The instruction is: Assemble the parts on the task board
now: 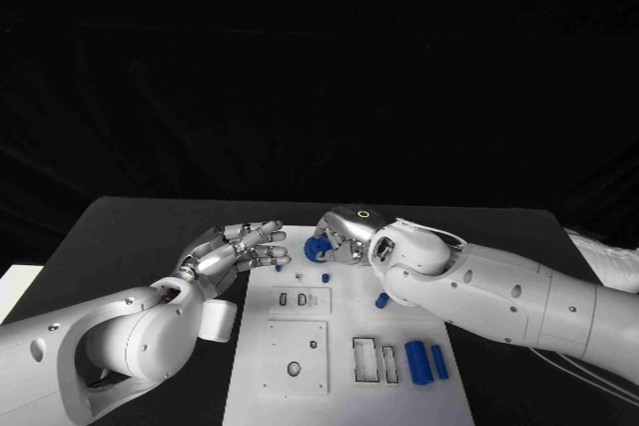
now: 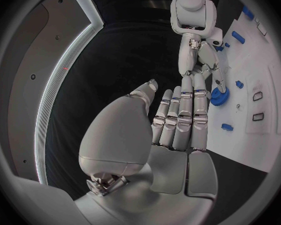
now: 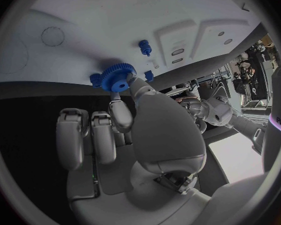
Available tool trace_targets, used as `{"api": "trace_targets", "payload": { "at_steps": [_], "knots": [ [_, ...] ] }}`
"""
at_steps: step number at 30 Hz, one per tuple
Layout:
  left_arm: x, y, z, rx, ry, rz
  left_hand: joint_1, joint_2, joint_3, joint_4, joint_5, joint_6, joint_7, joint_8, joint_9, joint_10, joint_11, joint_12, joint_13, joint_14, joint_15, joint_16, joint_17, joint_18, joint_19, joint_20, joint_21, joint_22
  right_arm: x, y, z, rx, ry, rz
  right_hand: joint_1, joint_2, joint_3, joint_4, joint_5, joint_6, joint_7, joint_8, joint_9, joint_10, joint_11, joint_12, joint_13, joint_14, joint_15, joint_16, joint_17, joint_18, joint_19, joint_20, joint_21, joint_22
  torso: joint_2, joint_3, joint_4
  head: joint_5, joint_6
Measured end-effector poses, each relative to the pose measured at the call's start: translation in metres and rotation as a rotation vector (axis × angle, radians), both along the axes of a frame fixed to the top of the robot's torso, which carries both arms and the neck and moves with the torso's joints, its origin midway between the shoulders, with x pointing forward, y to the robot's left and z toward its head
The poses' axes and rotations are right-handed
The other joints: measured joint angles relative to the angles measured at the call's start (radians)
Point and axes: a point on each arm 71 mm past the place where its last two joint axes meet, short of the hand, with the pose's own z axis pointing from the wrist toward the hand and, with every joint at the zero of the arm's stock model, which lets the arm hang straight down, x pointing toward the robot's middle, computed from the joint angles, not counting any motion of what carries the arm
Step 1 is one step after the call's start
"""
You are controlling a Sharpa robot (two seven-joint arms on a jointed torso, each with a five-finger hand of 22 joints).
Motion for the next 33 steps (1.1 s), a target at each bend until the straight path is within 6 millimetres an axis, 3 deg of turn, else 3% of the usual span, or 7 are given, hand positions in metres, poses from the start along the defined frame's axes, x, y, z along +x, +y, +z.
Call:
{"api": "trace_targets", "payload": {
  "at_steps": [9, 16, 20, 21, 23, 28, 33],
  "knots": [
    [0.0, -0.001, 0.0, 0.0, 0.0, -0.001, 0.0, 0.0, 0.0, 0.0, 0.0, 0.0, 0.0, 0.0, 0.0, 0.0, 0.0, 0.0, 0.0, 0.0, 0.0, 0.0, 0.0, 0.0, 0.0, 0.0, 0.0, 0.0, 0.004, 0.003, -0.004, -0.02, -0.001, -0.006, -0.004, 0.004, 0.008, -0.003, -0.002, 0.0, 0.0, -0.001, 0.0, 0.0, 0.0, 0.0, 0.0, 0.0, 0.0, 0.0, 0.0, 0.0, 0.0, 0.0, 0.0, 0.0, 0.0, 0.0011, -0.0024, 0.003, -0.001],
    [0.0, 0.0, 0.0, 0.0, 0.0, -0.001, 0.0, 0.0, 0.0, 0.0, 0.0, 0.0, 0.0, 0.0, 0.0, 0.0, 0.0, 0.0, 0.0, 0.0, 0.0, 0.0, 0.0, 0.0, 0.0, 0.0, 0.0, 0.0, 0.006, 0.002, -0.006, -0.032, 0.002, -0.013, -0.04, -0.009, 0.009, 0.005, -0.043, -0.001, -0.006, -0.049, 0.001, 0.006, 0.006, 0.0, 0.0, -0.001, 0.002, 0.0, 0.0, 0.0, 0.0, 0.0, -0.001, 0.0, 0.0, 0.0011, -0.0034, 0.001, 0.0],
    [0.0, 0.0, 0.0, 0.0, 0.001, 0.0, 0.0, 0.0, 0.0, 0.0, 0.0, 0.0, 0.0, 0.0, 0.0, 0.0, 0.0, 0.0, 0.0, 0.0, 0.0, 0.0, 0.0, 0.0, 0.0, 0.0, 0.0, 0.0, 0.008, 0.0, -0.008, -0.041, 0.007, -0.024, -0.122, -0.047, -0.03, 0.055, -0.08, -0.066, 0.001, -0.079, 0.0, 0.018, 0.018, 0.029, 0.001, 0.002, 0.024, 0.0, 0.0, 0.0, -0.001, 0.019, -0.001, 0.0, 0.0, 0.0012, -0.0034, 0.0, 0.0],
    [0.0, 0.0, 0.0, 0.0, 0.001, 0.0, 0.0, 0.0, 0.0, 0.0, 0.0, 0.0, 0.0, 0.0, 0.0, 0.0, 0.0, 0.0, 0.0, 0.0, 0.0, 0.0, 0.0, 0.0, 0.0, 0.0, 0.0, 0.0, 0.008, 0.0, -0.008, -0.042, 0.008, -0.026, -0.153, -0.064, -0.05, 0.088, -0.08, -0.087, 0.007, -0.08, -0.003, 0.028, 0.02, 0.224, 0.136, 0.003, 0.028, 0.0, 0.0, 0.0, -0.003, 0.025, -0.001, 0.0, 0.0, 0.0012, -0.0034, 0.0, 0.0],
    [0.0, 0.0, 0.0, 0.0, 0.001, 0.0, 0.0, 0.0, 0.0, 0.0, 0.0, 0.0, 0.0, 0.0, 0.0, 0.0, 0.0, 0.0, 0.0, 0.0, 0.0, 0.0, 0.0, 0.0, 0.0, 0.0, 0.0, 0.0, 0.008, 0.0, -0.008, -0.045, 0.011, -0.028, -0.196, -0.077, -0.089, 0.151, -0.073, -0.107, 0.014, -0.08, -0.004, 0.023, 0.027, 0.304, 0.204, 0.002, 0.034, 0.0, 0.0, 0.0, 0.0, 0.029, -0.001, 0.0, 0.0, 0.0012, -0.0032, -0.001, 0.0],
    [0.0, 0.0, 0.0, 0.001, 0.001, 0.0, 0.0, 0.0, 0.0, 0.0, 0.0, 0.0, 0.0, 0.0, 0.0, 0.0, 0.0, 0.0, 0.0, 0.0, 0.0, 0.0, 0.0, 0.0, 0.0, 0.0, 0.0, 0.0, 0.009, 0.0, -0.01, -0.053, 0.025, -0.033, -0.327, -0.017, -0.172, 0.2, 0.035, -0.103, 0.01, -0.08, -0.001, 0.02, 0.031, 0.326, 0.217, 0.002, 0.034, 0.0, 0.0, 0.0, -0.004, 0.032, 0.003, 0.0, 0.0, 0.0012, -0.0028, -0.001, 0.001],
    [0.0, 0.0, 0.0, 0.001, 0.002, 0.0, 0.0, 0.0, 0.0, 0.0, 0.0, 0.0, 0.0, 0.0, 0.0, 0.0, 0.0, 0.0, 0.0, 0.0, 0.0, 0.0, 0.0, 0.0, 0.0, 0.0, 0.0, 0.0, 0.01, -0.002, -0.012, -0.06, 0.049, -0.041, -0.366, 0.017, -0.211, 0.202, 0.058, -0.09, 0.007, -0.08, -0.001, 0.02, 0.031, 0.333, 0.217, 0.002, 0.034, 0.0, 0.0, 0.0, -0.004, 0.032, 0.006, 0.0, 0.0, 0.0012, -0.0028, -0.001, 0.0]
  ]
}}
